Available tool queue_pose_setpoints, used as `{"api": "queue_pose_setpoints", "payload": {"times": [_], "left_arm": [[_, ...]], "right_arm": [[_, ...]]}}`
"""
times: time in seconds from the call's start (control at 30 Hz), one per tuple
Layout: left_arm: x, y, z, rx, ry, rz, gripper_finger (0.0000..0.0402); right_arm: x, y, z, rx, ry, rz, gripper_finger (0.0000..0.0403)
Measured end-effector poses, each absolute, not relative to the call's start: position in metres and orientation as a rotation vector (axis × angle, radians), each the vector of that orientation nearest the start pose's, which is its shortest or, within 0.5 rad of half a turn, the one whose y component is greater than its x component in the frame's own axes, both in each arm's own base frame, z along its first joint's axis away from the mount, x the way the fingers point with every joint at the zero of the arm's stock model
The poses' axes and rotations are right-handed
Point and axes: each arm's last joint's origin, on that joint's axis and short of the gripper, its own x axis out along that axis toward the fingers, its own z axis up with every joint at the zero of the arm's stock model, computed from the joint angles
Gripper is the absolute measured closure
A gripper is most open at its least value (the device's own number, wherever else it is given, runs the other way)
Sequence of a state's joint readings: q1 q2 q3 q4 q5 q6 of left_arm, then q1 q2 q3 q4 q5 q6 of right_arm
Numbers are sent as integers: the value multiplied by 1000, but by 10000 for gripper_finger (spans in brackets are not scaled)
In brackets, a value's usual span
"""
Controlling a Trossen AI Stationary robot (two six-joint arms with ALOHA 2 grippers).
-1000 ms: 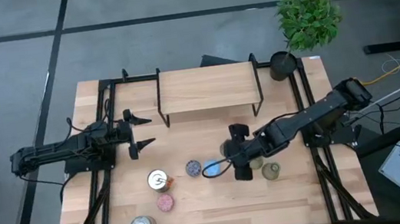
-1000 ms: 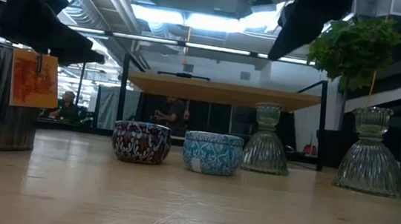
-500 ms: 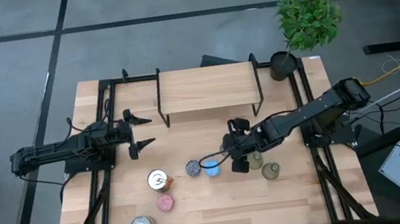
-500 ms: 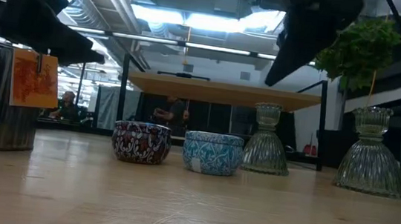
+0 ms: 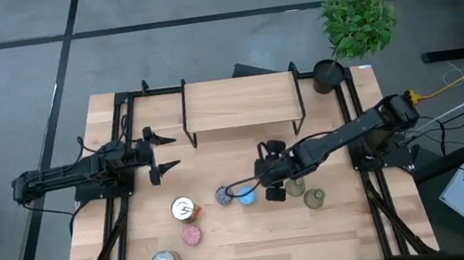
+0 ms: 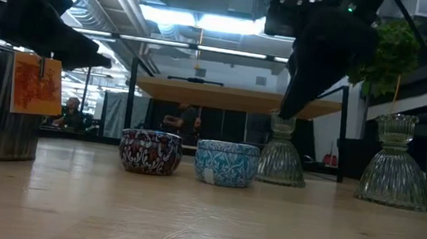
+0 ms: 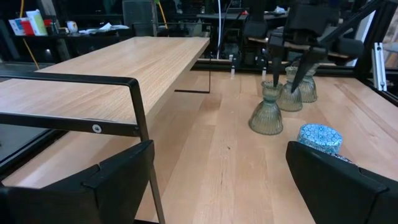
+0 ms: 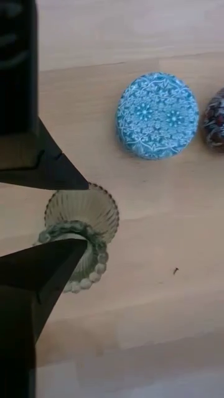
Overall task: Pick & Place candle stick holders
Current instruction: Put the left transparent glass candle holder on the shelf
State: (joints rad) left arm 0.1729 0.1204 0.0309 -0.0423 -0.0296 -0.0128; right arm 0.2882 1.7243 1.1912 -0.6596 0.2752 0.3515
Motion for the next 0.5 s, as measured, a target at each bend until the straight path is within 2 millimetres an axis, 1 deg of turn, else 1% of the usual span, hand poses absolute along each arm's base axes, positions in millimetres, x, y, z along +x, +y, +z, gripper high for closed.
{"api": "queue_pose_setpoints", "payload": {"times": [0.13,0.4,0.5], "left_arm": [[101,19,160,-22,130,203,38],[101,19,160,-22,130,203,38],[101,19,160,-22,130,203,38]], "right_arm": [[325,89,203,-6,1132,-169,275],[324,89,203,5,1151,-150,342],[323,89,203,4,1153,-150,356]]}}
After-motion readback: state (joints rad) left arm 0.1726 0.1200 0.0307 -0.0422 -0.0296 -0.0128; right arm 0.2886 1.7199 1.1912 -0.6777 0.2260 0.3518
